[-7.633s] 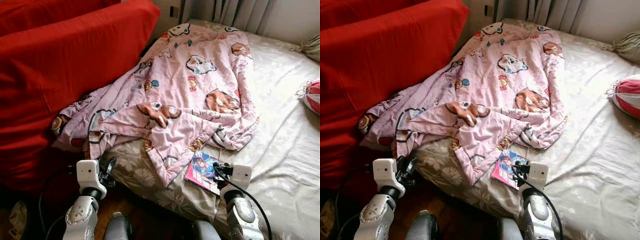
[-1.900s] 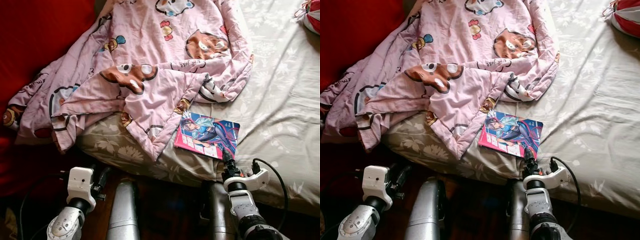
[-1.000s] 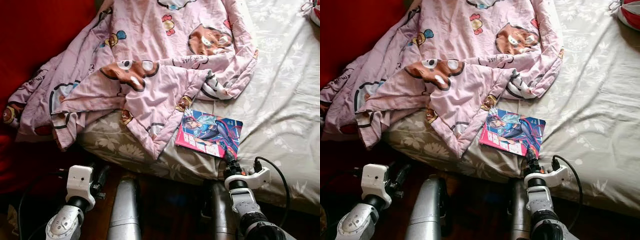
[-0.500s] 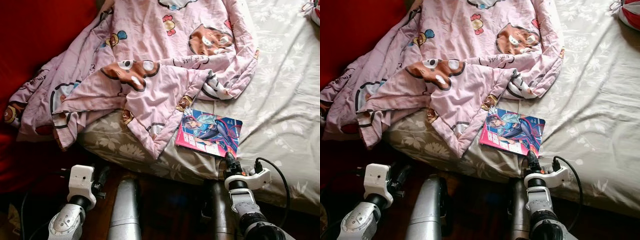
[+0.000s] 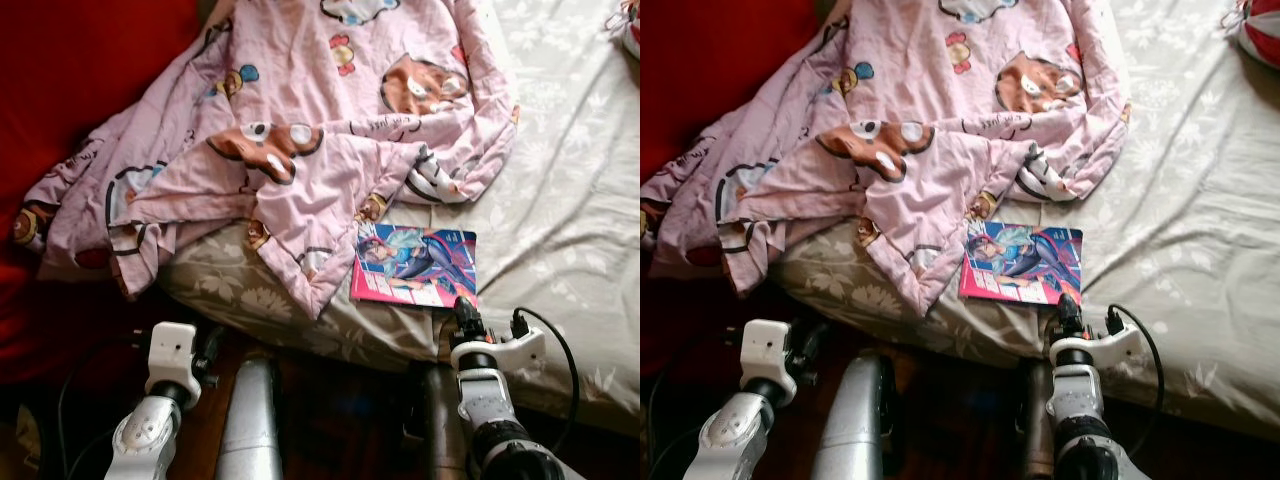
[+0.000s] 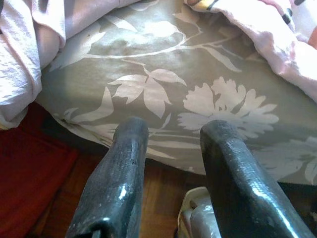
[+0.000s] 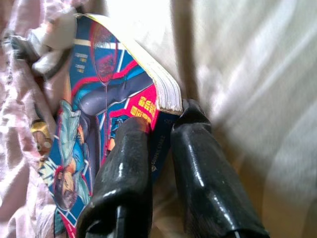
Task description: Clean up the room
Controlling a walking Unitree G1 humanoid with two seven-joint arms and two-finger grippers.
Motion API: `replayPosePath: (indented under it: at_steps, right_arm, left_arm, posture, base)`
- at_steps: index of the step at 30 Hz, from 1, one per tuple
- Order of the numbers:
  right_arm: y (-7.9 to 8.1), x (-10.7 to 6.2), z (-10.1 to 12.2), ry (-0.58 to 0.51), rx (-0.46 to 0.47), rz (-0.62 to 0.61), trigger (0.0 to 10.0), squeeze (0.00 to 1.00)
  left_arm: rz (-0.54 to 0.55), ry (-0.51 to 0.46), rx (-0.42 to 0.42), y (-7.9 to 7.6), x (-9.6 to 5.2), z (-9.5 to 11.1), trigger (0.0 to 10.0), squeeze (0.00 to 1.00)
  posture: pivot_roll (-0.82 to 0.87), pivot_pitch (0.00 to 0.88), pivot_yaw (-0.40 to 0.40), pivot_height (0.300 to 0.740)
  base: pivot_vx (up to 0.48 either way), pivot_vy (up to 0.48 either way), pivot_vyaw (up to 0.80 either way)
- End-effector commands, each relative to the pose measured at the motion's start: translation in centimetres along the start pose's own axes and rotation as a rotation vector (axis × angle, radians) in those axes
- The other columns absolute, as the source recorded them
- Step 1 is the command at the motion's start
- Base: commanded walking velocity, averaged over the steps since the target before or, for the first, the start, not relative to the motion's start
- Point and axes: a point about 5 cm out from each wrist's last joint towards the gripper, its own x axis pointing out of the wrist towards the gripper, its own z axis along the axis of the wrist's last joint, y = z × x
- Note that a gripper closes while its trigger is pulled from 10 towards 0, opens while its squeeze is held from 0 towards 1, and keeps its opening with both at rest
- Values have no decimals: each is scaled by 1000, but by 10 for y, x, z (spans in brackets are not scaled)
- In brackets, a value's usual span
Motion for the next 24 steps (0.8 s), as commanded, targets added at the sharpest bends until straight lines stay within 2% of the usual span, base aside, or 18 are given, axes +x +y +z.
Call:
replayPosePath:
  at_steps: [1,2,3,5,7,8,9,11,12,14,15,17,18,20,21,24]
  right_arm:
    - [-18,-15,-3,-2,-55,-66,0,0]
    - [-19,-18,0,-19,-84,-64,0,0]
    - [-18,-22,3,-39,-170,-43,0,0]
    - [-13,-25,9,-64,-269,-12,0,0]
    - [-9,-25,13,-74,-314,11,0,0]
    - [-6,-24,14,-75,-337,29,4745,0]
    - [4,-21,17,-70,-413,80,10000,0]
    - [13,-19,21,-66,-499,121,10000,0]
    - [19,-16,21,-32,-605,133,10000,0]
    - [31,-13,26,-36,-722,195,10000,0]
    - [31,-13,26,-36,-722,195,10000,0]
    - [47,-10,33,-67,-779,247,10000,0]
    - [47,-10,33,-67,-779,247,10000,0]
    - [57,-8,36,-83,-830,280,10000,0]
    - [66,-4,39,-100,-837,277,10000,0]
    - [77,-1,42,-133,-824,278,10000,0]
  left_arm:
    - [17,43,0,2,-6,-13,10000,0]
    - [16,40,-5,1,-3,-13,10000,0]
    - [20,37,-11,-1,-1,-14,10000,0]
    - [26,33,-18,-3,2,-15,10000,0]
    - [28,33,-20,-3,3,-15,10000,0]
    - [29,35,-21,-4,3,-16,10000,0]
    - [33,38,-23,-5,5,-18,10000,0]
    - [42,43,-27,-4,5,-20,10000,0]
    - [51,43,-28,-4,6,-21,10000,0]
    - [60,37,-36,-3,8,-21,10000,0]
    - [60,37,-36,-3,8,-21,10000,0]
    - [84,28,-47,1,10,-21,10000,0]
    - [84,28,-47,1,10,-21,10000,0]
    - [98,26,-55,4,10,-21,10000,0]
    - [113,30,-64,6,11,-23,10000,0]
    - [127,39,-74,7,10,-26,10000,0]
  posture:
    - [142,289,59,595]
    - [131,280,50,595]
    - [124,273,46,595]
    - [115,264,38,595]
    - [108,258,33,595]
    - [102,253,28,595]
    - [95,244,21,595]
    - [90,240,17,595]
    - [82,230,10,595]
    - [86,219,2,595]
    - [86,219,2,595]
    - [84,204,-12,595]
    - [84,204,-12,595]
    - [83,197,-17,595]
    - [80,192,-21,595]
    - [78,187,-23,595]
  base:
    - [0,0,0]
    - [0,0,0]
    - [0,0,0]
    - [0,0,0]
    - [0,0,0]
    - [0,0,0]
    - [0,0,0]
    - [0,0,0]
    - [0,0,0]
    - [0,0,0]
    - [0,0,0]
    - [0,0,0]
    - [0,0,0]
    - [0,0,0]
    - [0,0,0]
    - [0,0,0]
